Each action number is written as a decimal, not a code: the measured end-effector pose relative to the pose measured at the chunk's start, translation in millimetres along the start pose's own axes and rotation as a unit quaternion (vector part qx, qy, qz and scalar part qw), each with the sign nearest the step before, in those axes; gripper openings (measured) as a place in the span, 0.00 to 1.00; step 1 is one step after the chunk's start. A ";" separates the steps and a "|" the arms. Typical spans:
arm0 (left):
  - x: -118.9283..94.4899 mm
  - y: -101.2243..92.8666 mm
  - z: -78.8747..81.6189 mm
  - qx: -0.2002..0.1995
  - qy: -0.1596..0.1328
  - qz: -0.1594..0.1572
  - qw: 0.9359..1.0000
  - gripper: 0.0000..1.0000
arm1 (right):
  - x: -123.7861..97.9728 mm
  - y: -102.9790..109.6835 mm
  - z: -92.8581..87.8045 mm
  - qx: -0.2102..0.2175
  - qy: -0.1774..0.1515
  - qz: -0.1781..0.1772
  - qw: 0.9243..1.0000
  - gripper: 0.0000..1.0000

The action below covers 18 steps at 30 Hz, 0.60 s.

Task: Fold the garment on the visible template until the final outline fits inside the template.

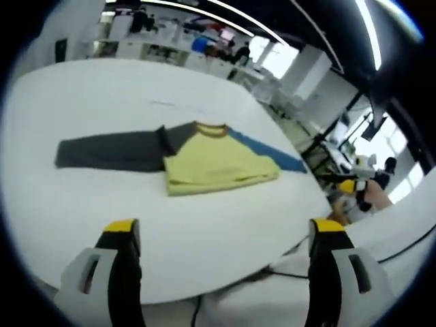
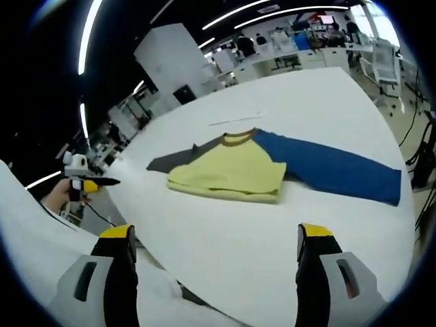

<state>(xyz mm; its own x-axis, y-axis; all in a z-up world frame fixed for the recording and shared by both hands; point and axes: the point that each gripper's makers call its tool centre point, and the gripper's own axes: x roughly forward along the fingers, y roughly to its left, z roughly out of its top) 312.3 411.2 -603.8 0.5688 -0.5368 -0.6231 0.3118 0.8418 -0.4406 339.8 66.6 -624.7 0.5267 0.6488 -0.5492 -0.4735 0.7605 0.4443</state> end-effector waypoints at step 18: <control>5.8 -1.7 -0.7 0.008 0.012 -0.008 1.000 0.99 | 0.8 -1.0 -3.5 0.005 0.004 -0.003 1.000 0.97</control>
<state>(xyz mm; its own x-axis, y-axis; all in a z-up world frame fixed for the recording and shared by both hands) 314.5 406.6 -607.2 0.5455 -0.5520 -0.6306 0.3335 0.8333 -0.4410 338.3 66.3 -628.0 0.5248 0.6434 -0.5573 -0.4624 0.7652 0.4480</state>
